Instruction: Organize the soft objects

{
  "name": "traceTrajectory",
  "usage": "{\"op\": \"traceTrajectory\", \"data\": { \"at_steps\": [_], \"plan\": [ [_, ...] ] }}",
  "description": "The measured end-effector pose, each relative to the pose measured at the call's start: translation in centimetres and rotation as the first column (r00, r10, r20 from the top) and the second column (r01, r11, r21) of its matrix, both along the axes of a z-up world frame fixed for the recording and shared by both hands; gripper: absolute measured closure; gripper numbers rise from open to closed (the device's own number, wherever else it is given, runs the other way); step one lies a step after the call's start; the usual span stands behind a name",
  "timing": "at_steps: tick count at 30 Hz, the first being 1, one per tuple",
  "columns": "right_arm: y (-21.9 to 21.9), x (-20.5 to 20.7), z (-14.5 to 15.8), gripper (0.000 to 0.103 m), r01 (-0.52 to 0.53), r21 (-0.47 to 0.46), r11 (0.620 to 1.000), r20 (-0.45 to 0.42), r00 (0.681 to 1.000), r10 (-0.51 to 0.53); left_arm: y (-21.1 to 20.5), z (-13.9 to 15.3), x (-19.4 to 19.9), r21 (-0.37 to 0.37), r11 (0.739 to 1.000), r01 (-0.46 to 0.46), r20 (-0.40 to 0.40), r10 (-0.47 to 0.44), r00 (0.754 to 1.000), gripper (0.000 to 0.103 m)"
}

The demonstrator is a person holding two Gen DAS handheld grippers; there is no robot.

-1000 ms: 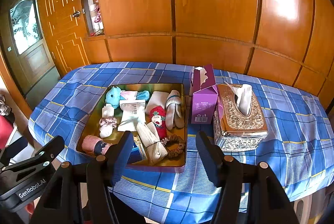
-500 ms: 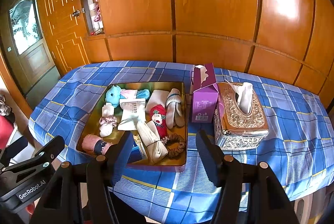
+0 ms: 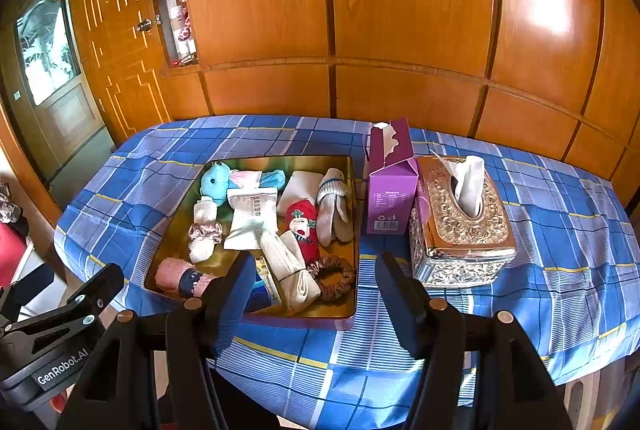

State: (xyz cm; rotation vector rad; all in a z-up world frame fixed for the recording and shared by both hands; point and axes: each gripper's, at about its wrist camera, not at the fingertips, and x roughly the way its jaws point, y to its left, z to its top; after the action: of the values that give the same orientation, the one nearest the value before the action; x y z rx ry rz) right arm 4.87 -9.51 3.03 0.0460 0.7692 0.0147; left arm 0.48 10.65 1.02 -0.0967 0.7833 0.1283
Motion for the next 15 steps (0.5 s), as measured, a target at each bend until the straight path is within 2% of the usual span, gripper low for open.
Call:
{"op": "traceTrajectory", "data": {
  "at_steps": [15],
  "plan": [
    [-0.04, 0.33, -0.3, 0.04, 0.004, -0.003, 1.0, -0.01, 1.0, -0.004, -0.1, -0.55, 0.52, -0.001, 1.0, 0.008, -0.02, -0.008, 1.0, 0.0]
  ]
}}
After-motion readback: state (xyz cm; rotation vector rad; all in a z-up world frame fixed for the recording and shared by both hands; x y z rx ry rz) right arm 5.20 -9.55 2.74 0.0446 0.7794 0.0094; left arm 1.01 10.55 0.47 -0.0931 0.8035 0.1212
